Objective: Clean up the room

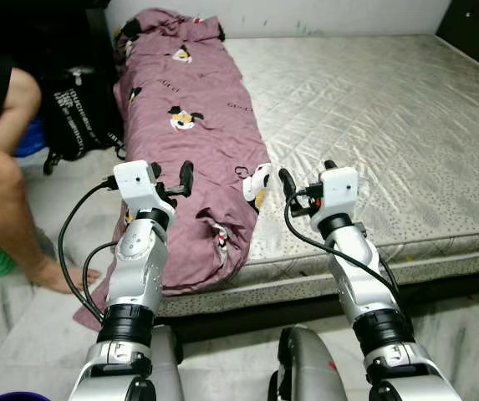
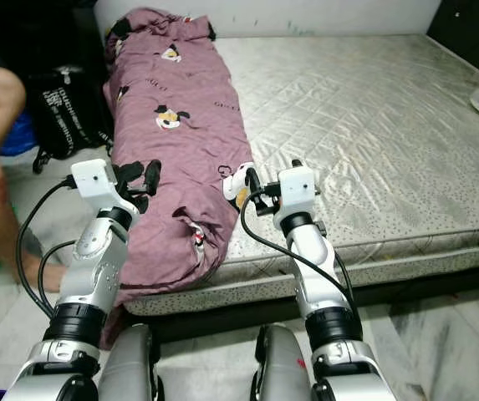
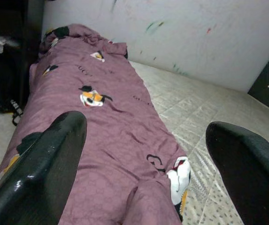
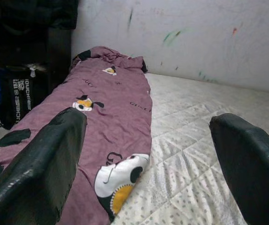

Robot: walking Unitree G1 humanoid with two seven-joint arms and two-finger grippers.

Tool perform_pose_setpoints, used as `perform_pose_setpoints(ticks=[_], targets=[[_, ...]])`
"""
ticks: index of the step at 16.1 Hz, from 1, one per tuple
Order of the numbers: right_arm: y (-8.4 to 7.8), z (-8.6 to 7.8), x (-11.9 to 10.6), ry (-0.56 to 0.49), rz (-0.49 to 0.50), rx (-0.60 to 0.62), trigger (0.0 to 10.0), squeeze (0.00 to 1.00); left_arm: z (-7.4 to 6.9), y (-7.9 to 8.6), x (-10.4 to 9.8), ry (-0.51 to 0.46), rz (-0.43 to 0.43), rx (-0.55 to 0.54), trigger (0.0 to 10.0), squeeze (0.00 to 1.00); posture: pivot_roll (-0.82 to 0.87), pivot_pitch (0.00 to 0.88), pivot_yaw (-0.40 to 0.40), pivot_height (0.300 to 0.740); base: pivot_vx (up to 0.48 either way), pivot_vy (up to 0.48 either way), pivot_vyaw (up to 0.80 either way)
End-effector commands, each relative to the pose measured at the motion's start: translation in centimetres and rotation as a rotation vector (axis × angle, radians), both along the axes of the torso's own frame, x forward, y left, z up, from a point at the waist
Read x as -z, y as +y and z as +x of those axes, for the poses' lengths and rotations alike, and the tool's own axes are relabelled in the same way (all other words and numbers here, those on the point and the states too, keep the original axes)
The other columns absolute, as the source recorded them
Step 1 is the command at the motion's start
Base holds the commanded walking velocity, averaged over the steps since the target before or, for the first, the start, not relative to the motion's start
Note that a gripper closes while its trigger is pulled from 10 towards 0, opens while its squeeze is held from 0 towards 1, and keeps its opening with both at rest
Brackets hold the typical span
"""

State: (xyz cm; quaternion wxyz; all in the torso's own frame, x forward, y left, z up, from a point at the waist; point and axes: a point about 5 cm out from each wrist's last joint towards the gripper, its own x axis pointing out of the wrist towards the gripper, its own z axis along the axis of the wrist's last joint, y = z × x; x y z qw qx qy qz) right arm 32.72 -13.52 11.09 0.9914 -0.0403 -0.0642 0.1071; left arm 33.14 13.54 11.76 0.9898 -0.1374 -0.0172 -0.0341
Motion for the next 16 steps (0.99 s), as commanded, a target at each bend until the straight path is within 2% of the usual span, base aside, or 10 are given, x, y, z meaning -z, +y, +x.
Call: perform_pose_setpoints(ticks=[1, 3, 5, 8, 10, 12, 14, 16], targets=[[-0.3, 0.0, -0.2, -0.002, 0.004, 0.001, 10.0, 0.0, -0.1, 0.0, 0.0, 0.005, 0.007, 0.0, 10.0, 0.0, -0.06, 0.0, -0.033, 0.596, 0.0, 0.0, 0.0], [-0.3, -0.3, 0.2, 0.017, 0.001, -0.013, 10.0, 0.0, -0.3, -0.1, 0.0, 0.006, 0.007, -0.006, 10.0, 0.0, -0.04, 0.0, -0.041, 0.571, 0.0, 0.0, 0.0], [-0.3, -0.5, 0.4, 0.025, -0.003, -0.024, 10.0, 0.0, -0.6, 0.0, 0.1, 0.012, -0.003, -0.031, 10.0, 0.0, -0.04, 0.0, -0.035, 0.566, 0.0, 0.0, 0.0], [-1.5, -0.9, 0.3, 0.023, -0.012, 0.024, 10.0, 0.0, -0.6, 0.3, 0.5, 0.037, 0.001, -0.049, 10.0, 0.0, -0.07, 0.048, -0.041, 0.566, 0.0, 0.0, 0.0], [-2.3, -2.0, 0.6, 0.04, -0.028, 0.031, 10.0, 0.0, -0.1, 0.6, 0.9, 0.069, 0.034, -0.076, 10.0, 0.0, -0.08, 0.082, -0.055, 0.566, 0.0, 0.0, 0.0], [-3.7, -3.7, 0.8, 0.053, -0.058, 0.06, 10.0, 0.0, 0.0, 1.1, 0.6, 0.068, 0.002, -0.127, 10.0, 0.0, -0.09, 0.13, -0.066, 0.566, 0.0, 0.0, 0.0], [-5.0, -5.3, 0.7, 0.063, -0.076, 0.101, 10.0, 0.0, -0.2, 1.4, 0.7, 0.077, 0.007, -0.143, 10.0, 0.0, -0.11, 0.166, -0.068, 0.566, 0.0, 0.0, 0.0], [-6.7, -8.0, 1.2, 0.114, -0.105, 0.149, 10.0, 0.0, 0.1, 2.2, 1.0, 0.102, 0.026, -0.163, 10.0, 0.0, -0.12, 0.202, -0.066, 0.566, 0.0, 0.0, 0.0]])
